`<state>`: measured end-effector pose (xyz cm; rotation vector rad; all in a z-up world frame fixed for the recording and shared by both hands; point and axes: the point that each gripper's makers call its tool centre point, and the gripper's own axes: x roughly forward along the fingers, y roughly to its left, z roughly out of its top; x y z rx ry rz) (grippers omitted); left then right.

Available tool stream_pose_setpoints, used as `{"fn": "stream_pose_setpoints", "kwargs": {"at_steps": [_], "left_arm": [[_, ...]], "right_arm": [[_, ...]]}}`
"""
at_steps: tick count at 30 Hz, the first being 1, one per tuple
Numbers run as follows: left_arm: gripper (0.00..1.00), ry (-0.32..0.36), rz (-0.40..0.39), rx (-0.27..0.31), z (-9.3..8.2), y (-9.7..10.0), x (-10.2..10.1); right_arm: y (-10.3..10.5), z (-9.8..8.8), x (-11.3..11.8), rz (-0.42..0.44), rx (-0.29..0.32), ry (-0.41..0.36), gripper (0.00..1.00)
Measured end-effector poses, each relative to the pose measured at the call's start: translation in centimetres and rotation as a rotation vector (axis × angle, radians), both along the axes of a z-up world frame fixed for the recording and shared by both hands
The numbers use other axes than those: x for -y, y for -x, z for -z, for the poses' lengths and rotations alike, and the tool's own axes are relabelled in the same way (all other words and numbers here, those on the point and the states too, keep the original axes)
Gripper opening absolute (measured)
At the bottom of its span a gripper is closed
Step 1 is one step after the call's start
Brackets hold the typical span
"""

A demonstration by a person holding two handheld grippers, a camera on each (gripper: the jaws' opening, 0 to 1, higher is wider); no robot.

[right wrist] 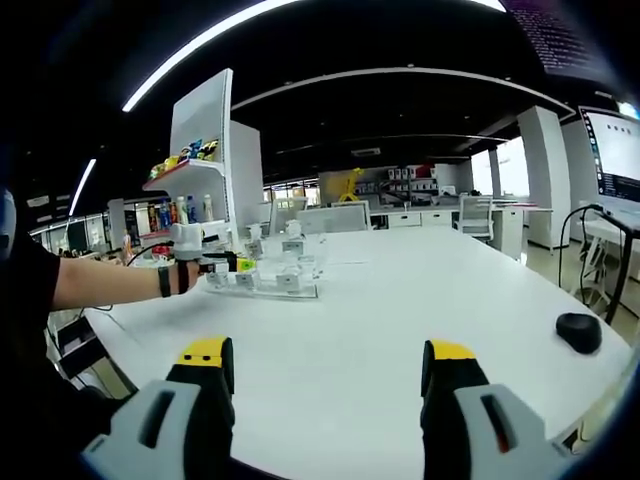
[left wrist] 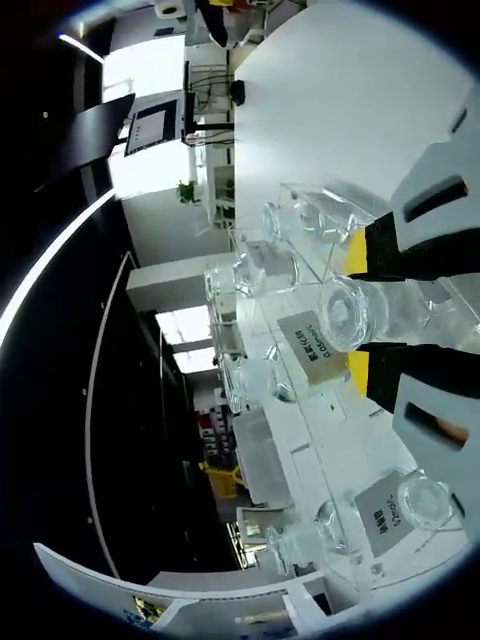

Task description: Identify the label on the chemical reagent bottle, grasp the chemical reagent bottle, and place it in the designated position on the reagent rack

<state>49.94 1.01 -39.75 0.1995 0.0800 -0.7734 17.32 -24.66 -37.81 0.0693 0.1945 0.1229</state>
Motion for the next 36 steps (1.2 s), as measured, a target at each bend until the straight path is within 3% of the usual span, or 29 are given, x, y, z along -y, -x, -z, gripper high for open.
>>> {"fn": "stream_pose_setpoints", "kwargs": {"at_steps": [28, 36], "left_arm": [[0.24, 0.032, -0.034, 0.029, 0.1, 1.6, 0.2], [0.24, 0.082, -0.055, 0.003, 0.4, 1.5, 0.1]], "right_arm": [[0.3, 0.1, 0.5, -0.003, 0.008, -0.005, 0.73], [0.4, 0.4, 0.5, -0.002, 0.004, -0.010, 0.73]]}}
